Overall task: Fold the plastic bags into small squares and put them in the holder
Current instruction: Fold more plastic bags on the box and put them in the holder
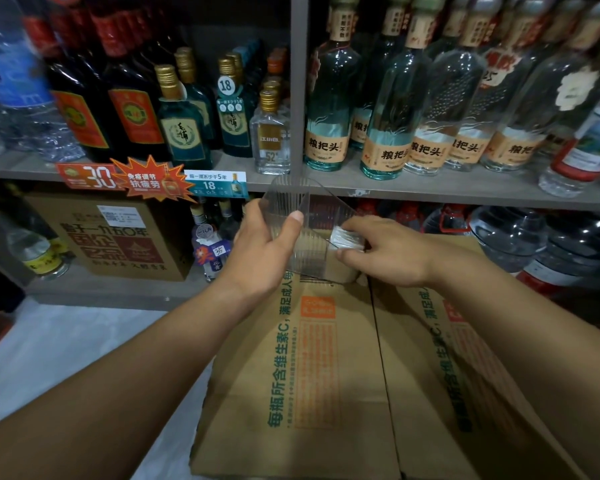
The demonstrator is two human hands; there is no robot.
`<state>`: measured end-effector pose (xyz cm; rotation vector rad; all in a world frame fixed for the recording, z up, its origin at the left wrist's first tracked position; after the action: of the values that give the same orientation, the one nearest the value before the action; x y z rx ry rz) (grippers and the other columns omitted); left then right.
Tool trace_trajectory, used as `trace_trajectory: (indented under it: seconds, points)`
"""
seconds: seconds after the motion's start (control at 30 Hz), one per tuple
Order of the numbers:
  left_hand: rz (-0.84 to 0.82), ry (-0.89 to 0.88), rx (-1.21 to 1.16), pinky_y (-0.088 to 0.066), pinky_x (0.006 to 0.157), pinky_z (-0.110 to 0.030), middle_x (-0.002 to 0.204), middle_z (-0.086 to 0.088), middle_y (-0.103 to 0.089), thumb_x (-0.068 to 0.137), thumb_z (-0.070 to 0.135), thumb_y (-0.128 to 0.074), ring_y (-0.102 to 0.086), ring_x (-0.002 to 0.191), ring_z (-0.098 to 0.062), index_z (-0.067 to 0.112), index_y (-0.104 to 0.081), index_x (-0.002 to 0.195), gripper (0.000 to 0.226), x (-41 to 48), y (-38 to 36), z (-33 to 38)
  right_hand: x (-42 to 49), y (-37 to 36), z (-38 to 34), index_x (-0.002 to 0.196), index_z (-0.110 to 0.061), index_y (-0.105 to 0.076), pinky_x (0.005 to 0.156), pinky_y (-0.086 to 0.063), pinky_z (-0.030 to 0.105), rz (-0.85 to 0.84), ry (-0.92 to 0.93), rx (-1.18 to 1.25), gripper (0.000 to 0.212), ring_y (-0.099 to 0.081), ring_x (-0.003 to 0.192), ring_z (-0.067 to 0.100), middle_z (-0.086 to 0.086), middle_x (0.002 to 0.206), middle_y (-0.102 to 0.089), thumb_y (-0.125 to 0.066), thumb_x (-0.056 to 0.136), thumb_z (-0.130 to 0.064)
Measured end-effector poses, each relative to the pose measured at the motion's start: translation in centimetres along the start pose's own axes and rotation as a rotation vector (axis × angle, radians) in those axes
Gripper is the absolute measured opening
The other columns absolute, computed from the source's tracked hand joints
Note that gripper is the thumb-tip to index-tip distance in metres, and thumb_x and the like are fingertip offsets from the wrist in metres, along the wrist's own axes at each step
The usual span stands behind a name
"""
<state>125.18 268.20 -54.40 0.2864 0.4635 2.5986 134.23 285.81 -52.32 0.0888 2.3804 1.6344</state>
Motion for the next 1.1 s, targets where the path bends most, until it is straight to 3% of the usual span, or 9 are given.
trace_trajectory:
  seconds: [0.1,0.2,0.37,0.47,0.67,0.8,0.97,1.03,1.1]
  points:
    - [0.002,0.002,0.005,-0.032,0.104,-0.03,0.138,0.01,-0.05,0.102,0.051,-0.05,-0.045,0.129,-0.011,0.035,-0.034,0.132,0.038,0.1,0.0,0.0,-0.3,-0.1,-0.4,0.145,-0.028,-0.039,0.1,-0.042,0.04,-0.004,-0.015,-0.122,0.069,-0.04,0.125,0.023,0.0,0.134,-0.05,-0.062,0.085,-0.053]
    - [-0.007,0.006,0.001,-0.032,0.104,-0.03,0.137,0.011,-0.049,0.102,0.052,-0.049,-0.045,0.129,-0.011,0.036,-0.034,0.13,0.036,0.0,-0.1,0.0,0.0,-0.5,-0.6,0.13,-0.024,-0.04,0.087,-0.044,0.038,0.028,-0.045,-0.218,0.067,-0.047,0.116,0.027,0.005,0.122,-0.054,-0.072,0.078,-0.054]
    - [0.001,0.0,0.007,-0.036,0.109,-0.037,0.136,0.01,-0.051,0.101,0.054,-0.05,-0.047,0.13,-0.015,0.036,-0.034,0.127,0.036,0.3,0.0,-0.1,1.5,-0.4,-0.9,0.122,-0.018,-0.034,0.078,-0.043,0.036,0.03,-0.101,-0.271,0.071,-0.056,0.106,0.033,0.01,0.113,-0.053,-0.073,0.077,-0.057]
    - [-0.001,0.006,0.014,-0.033,0.107,-0.033,0.133,0.012,-0.046,0.102,0.053,-0.049,-0.043,0.129,-0.012,0.037,-0.03,0.125,0.034,0.2,-0.1,0.0,1.2,-0.8,-0.6,0.12,-0.019,-0.033,0.075,-0.04,0.035,0.074,-0.067,-0.248,0.071,-0.054,0.101,0.029,0.007,0.104,-0.051,-0.072,0.078,-0.062]
    - [0.005,0.019,0.03,-0.026,0.101,-0.026,0.131,0.016,-0.04,0.102,0.052,-0.048,-0.038,0.125,-0.006,0.036,-0.031,0.129,0.036,0.0,-0.1,0.1,-0.5,-1.9,0.3,0.133,-0.021,-0.048,0.085,-0.049,0.036,0.246,0.092,-0.193,0.067,-0.052,0.113,0.023,0.001,0.125,-0.046,-0.061,0.084,-0.066]
    - [0.014,0.016,-0.002,-0.028,0.101,-0.026,0.13,0.018,-0.044,0.102,0.052,-0.049,-0.041,0.124,-0.005,0.039,-0.032,0.128,0.034,-0.1,-0.4,0.2,-1.1,-2.0,0.6,0.152,-0.022,-0.031,0.087,-0.052,0.04,0.344,0.08,-0.184,0.083,-0.053,0.121,0.025,0.0,0.141,-0.037,-0.059,0.086,-0.064]
    - [-0.016,0.079,-0.078,-0.037,0.116,-0.042,0.145,0.01,-0.05,0.087,0.068,-0.057,-0.048,0.132,-0.01,0.027,-0.033,0.149,0.078,-0.6,0.1,-0.2,-2.2,-1.9,0.7,0.153,-0.024,-0.032,0.096,-0.051,0.04,0.291,0.068,-0.152,0.082,-0.049,0.127,0.025,0.001,0.148,-0.028,-0.063,0.087,-0.061]
    - [-0.031,0.117,-0.048,-0.041,0.111,-0.032,0.14,0.007,-0.053,0.09,0.061,-0.062,-0.053,0.124,-0.009,0.023,-0.031,0.149,0.077,-1.6,0.5,0.1,-3.2,-1.2,0.3,0.151,-0.022,-0.035,0.098,-0.05,0.04,0.336,0.054,-0.109,0.078,-0.051,0.123,0.024,0.002,0.145,-0.03,-0.065,0.088,-0.056]
    - [-0.039,0.113,0.007,-0.041,0.092,-0.011,0.122,0.012,-0.054,0.097,0.043,-0.064,-0.054,0.106,0.0,0.017,-0.032,0.147,0.064,-3.3,1.1,0.7,-4.8,-0.5,-0.3,0.142,-0.021,-0.047,0.091,-0.051,0.038,0.38,0.052,-0.089,0.063,-0.056,0.113,0.021,0.0,0.136,-0.04,-0.065,0.09,-0.052]
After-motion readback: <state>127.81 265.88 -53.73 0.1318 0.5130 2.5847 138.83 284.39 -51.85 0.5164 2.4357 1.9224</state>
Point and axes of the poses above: each hand's wrist, its own x-axis towards the middle knuckle, its own y-axis out of the back of the hand, z = x × y, the point moved 4 cm from there along x, towards the middle knuckle
